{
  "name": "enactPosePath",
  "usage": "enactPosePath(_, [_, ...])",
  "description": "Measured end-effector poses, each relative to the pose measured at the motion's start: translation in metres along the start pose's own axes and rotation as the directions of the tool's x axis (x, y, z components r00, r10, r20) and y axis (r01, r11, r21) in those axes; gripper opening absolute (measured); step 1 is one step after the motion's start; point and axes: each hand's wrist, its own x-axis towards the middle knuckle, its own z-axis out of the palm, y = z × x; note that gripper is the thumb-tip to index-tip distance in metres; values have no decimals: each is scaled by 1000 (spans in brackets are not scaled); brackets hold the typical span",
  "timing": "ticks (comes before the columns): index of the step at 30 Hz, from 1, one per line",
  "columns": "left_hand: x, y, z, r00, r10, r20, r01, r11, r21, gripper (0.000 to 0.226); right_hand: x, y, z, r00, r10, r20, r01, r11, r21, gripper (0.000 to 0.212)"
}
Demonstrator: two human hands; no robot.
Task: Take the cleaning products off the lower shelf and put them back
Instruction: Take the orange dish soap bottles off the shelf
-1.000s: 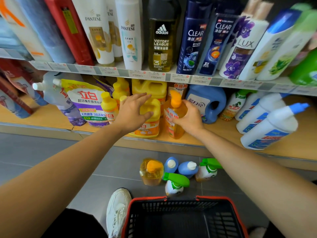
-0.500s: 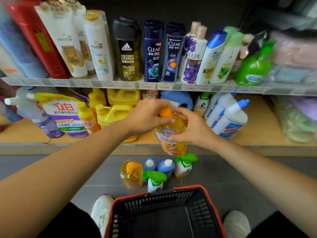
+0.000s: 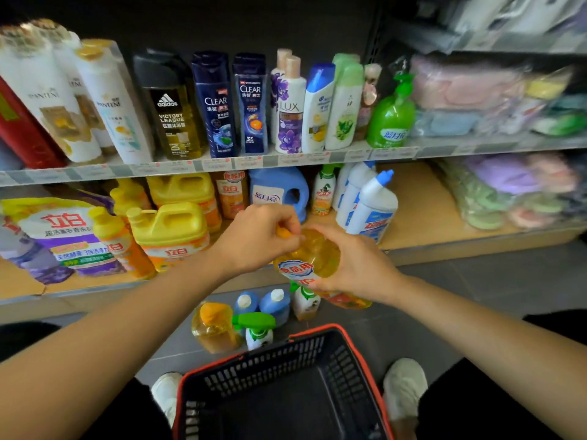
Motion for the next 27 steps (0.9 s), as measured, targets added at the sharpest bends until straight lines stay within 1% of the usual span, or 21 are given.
enactPosePath(2, [-5,0,5,999,-26,-33,26,999,27,15,-4,-2,-1,998,-61,-31,56,990,-132,93])
enactPosePath(3, [-8,-2,7,999,-25,-21,25,1000,18,15,-6,-1,0,995,-84,-51,74,982,-176,93])
enactPosePath(5, [-14,-6,8,1000,1,19,1,996,-93,12,-10,0,4,994,-79,-78,64,981,-184,93])
enactPosePath(7, [-19,-12,7,998,36,51,-25,981,-190,10,-12,4,9,997,-21,-72,15,996,-84,94])
enactPosePath(10, [-20,-18,2,989,116,89,-94,970,-222,21,-8,8,13,998,58,36,-63,986,155,96])
enactPosePath(13, [-16,-20,-7,983,145,111,-110,956,-272,37,-3,11,12,990,84,112,-122,911,394,93])
enactPosePath(15, [-15,-22,-11,987,125,98,-84,934,-347,45,2,12,11,979,129,159,-192,846,497,86])
enactPosePath(17, [-13,-23,-14,995,83,55,-51,899,-435,51,6,14,11,971,142,193,-231,772,593,76])
enactPosePath(19, [-11,-23,-15,999,38,30,-16,837,-547,52,10,14,10,964,134,228,-255,699,668,74])
enactPosePath(20, [-10,-22,-15,999,25,40,5,793,-609,51,12,15,9,962,120,246,-262,663,701,75])
enactPosePath(22, [-12,-19,-12,994,9,107,73,671,-738,52,14,14,7,959,45,281,-252,594,764,73])
enactPosePath(23, [-13,-18,-10,989,15,148,108,603,-790,56,15,14,7,954,0,300,-248,559,791,70])
enactPosePath(25, [-17,-16,-8,978,48,202,153,494,-856,67,16,15,8,939,-62,338,-266,492,829,64])
enactPosePath(27, [-17,-13,-8,974,67,215,167,429,-888,67,15,14,8,922,-115,369,-293,413,862,61])
